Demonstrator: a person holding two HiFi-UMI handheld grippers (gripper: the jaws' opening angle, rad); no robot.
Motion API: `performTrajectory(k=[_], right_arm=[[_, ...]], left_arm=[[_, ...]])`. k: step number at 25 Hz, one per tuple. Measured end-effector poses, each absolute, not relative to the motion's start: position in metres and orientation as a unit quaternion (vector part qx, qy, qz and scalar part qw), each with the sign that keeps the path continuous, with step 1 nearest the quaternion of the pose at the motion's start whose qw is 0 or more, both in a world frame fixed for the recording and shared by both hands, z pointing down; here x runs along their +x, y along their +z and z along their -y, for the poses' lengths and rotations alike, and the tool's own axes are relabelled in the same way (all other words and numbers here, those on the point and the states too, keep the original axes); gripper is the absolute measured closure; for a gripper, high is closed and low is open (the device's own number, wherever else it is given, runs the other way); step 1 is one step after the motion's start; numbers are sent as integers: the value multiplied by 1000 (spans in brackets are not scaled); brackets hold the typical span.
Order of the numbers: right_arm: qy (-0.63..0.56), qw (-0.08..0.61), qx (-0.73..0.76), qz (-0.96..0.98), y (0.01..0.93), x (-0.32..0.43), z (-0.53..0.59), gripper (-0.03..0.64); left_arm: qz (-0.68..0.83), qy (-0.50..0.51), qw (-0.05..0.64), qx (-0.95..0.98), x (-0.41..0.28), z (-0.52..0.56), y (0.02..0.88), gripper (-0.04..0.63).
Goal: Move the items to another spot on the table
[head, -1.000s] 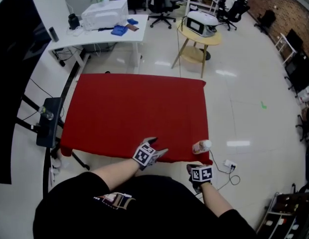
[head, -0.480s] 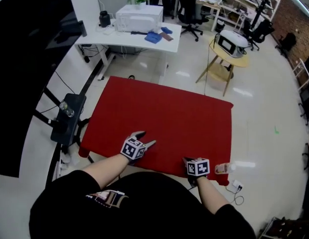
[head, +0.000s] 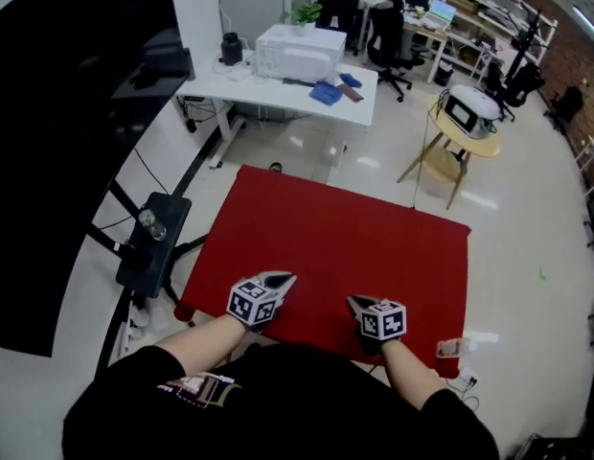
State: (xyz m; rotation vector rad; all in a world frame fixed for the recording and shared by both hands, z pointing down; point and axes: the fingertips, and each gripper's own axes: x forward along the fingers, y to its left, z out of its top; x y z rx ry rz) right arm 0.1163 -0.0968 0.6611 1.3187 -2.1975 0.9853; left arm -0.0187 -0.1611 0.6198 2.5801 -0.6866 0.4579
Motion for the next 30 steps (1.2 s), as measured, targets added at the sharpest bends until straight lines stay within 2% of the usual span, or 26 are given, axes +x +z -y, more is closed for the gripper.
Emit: performTrajectory(k=[4, 8, 17, 30], right_arm=[[347, 147, 452, 808, 634, 64, 115, 624], [324, 151, 438, 824, 613, 43, 120, 626], [308, 176, 451, 819, 604, 58, 130, 626], [312, 171, 445, 822, 612, 61, 130, 626]], left_arm=[[221, 179, 194, 939, -42, 166, 605, 604], [225, 169, 203, 938, -60, 164, 598, 604], [222, 168, 207, 938, -67, 161, 597, 604], [226, 170, 219, 934, -73, 162, 601, 604]])
